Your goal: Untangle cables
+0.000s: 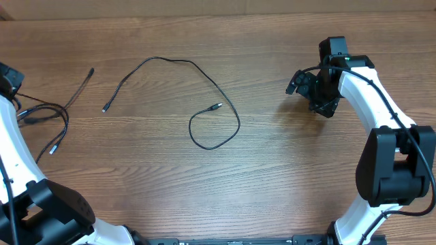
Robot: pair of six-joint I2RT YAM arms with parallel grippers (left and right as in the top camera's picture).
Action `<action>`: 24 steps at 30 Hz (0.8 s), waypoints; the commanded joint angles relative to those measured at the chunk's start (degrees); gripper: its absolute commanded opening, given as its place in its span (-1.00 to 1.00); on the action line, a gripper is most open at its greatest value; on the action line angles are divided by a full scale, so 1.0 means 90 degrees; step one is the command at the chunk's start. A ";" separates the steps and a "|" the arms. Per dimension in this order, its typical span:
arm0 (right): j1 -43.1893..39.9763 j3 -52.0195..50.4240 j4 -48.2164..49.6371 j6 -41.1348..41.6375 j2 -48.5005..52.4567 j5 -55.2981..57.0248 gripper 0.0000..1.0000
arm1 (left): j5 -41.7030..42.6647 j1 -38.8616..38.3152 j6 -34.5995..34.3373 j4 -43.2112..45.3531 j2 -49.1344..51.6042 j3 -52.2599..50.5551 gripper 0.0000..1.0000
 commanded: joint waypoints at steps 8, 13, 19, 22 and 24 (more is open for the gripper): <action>0.0000 0.0061 0.0017 -0.0007 0.0007 0.0039 1.00 | 0.0483 0.0000 -0.0100 -0.0092 -0.0007 0.0051 0.60; 0.0000 0.0061 0.0017 -0.0007 0.0007 0.0036 1.00 | 0.0862 -0.0005 -0.0097 -0.0143 -0.0007 0.0051 0.82; 0.0000 0.0061 0.0017 -0.0007 0.0007 0.0036 1.00 | 0.1467 -0.0005 0.0270 0.0274 0.0044 0.0051 0.33; 0.0000 0.0061 0.0017 -0.0007 0.0007 0.0039 1.00 | 0.1542 -0.0010 0.0308 0.0338 0.0151 0.0051 -0.92; 0.0000 0.0061 0.0017 -0.0007 0.0007 0.0036 1.00 | 0.1542 -0.0039 0.0308 0.0267 0.0321 0.0051 -0.91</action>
